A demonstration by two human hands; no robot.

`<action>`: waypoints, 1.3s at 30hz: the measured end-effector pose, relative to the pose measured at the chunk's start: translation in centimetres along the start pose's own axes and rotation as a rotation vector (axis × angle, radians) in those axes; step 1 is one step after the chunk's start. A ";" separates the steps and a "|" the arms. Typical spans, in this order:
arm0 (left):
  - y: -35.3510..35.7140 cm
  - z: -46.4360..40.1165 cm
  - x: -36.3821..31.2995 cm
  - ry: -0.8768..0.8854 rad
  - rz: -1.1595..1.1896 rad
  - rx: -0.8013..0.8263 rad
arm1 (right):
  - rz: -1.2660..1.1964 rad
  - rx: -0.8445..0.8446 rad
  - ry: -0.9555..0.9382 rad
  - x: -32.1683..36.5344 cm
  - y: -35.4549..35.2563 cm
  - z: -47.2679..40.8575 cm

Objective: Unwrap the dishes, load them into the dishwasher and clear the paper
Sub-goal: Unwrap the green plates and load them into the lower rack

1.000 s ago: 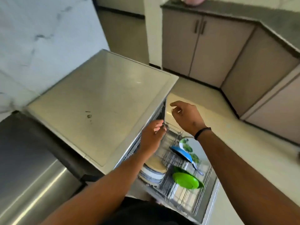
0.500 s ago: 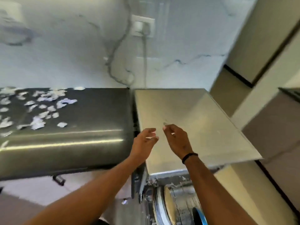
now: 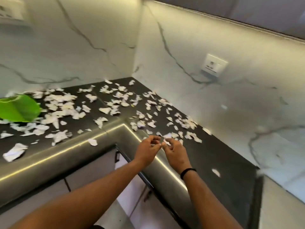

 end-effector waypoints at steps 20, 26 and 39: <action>-24.3 -6.2 11.1 -0.333 0.009 -0.646 | -0.248 0.424 -0.307 18.4 24.1 -12.3; -32.5 -6.4 12.6 -0.370 0.126 -0.880 | -0.239 0.582 -0.408 25.0 30.7 -11.9; -47.5 -6.3 19.3 -0.704 0.297 -1.349 | -0.146 0.680 -0.487 36.2 44.2 -13.7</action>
Point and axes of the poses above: each hand's wrist, its own z-axis away from the middle knuckle, its own y-axis out of the palm, x = y × z, the point moved 5 cm from there along -z, towards the middle knuckle, and after that the axes turned 4 degrees about -x, right-handed, at the moved point
